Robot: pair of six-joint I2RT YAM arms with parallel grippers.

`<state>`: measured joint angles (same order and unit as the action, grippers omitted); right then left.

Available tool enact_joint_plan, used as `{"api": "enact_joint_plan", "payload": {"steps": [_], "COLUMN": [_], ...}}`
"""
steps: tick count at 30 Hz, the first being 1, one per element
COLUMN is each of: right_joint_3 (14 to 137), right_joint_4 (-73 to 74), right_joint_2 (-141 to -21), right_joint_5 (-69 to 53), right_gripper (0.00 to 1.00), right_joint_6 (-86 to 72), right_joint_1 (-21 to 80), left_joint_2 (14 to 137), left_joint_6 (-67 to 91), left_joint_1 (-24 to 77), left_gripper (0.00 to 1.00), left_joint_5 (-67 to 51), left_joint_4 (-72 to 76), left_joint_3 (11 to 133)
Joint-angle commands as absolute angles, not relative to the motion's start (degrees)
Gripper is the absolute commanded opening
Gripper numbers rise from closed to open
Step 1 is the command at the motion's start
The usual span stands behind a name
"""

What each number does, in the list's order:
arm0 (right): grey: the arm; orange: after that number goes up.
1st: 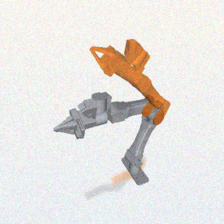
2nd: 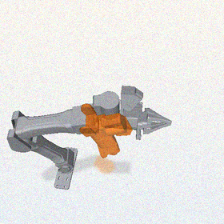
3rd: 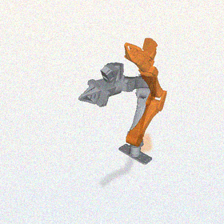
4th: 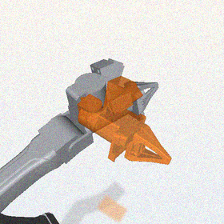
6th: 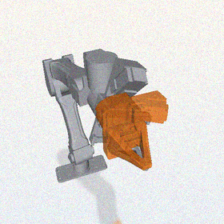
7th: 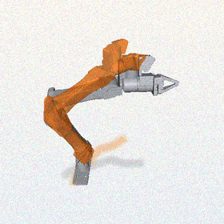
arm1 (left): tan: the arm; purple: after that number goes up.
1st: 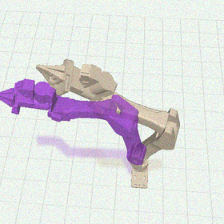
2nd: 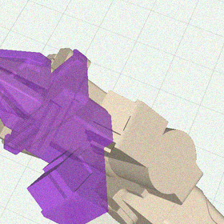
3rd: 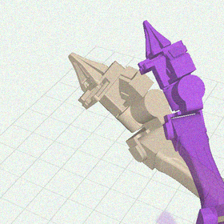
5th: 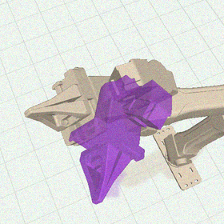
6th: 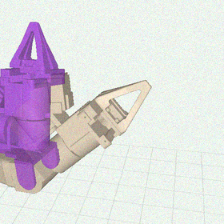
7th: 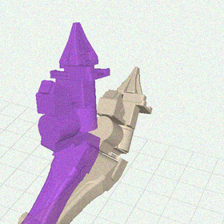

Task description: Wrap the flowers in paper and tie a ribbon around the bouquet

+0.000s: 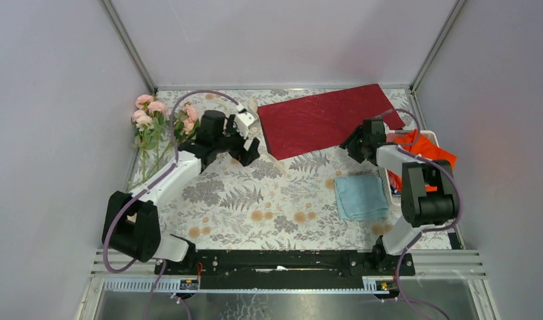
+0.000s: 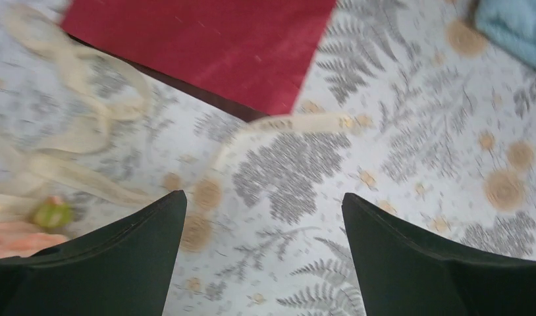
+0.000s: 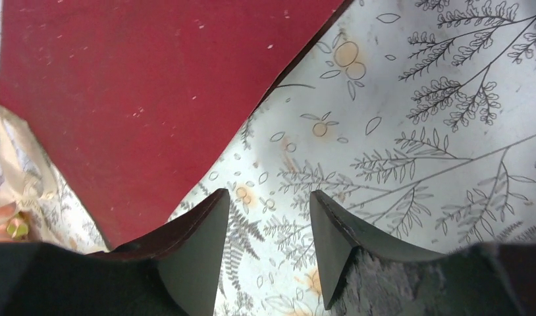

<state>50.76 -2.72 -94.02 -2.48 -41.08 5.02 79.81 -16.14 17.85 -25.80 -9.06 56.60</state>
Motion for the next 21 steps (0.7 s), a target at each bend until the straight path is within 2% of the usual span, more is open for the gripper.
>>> {"api": "enact_joint_plan", "payload": {"steps": [1,6,12,16,21], "right_joint_3": [55.56,58.95,62.52,63.82,65.25], "right_joint_4": [-5.79,-6.19,-6.93,-7.76,-8.22], "right_joint_2": [-98.23,-104.67,-110.16,-111.90,-113.27], "right_joint_5": [-0.26,3.01,2.78,2.68,2.49], "right_gripper": [0.58,0.60,0.60,0.59,0.53], "right_joint_6": [-47.52,-50.92,-52.12,-52.76,-52.00], "right_joint_1": [5.27,5.02,4.53,4.22,4.09], "left_joint_2": [82.46,87.64,95.67,97.80,101.57], "left_joint_6": [-20.11,-20.91,-23.80,-24.78,-25.38], "left_joint_1": [20.48,22.24,26.08,28.13,30.14], "left_gripper": [0.94,0.93,0.82,0.78,0.76], "left_joint_5": [-26.08,-23.81,-19.58,-22.68,-22.39], "left_joint_4": [-18.09,-18.40,-20.22,-20.30,-18.23], "left_joint_3": [57.24,59.14,61.18,61.05,62.01]}}
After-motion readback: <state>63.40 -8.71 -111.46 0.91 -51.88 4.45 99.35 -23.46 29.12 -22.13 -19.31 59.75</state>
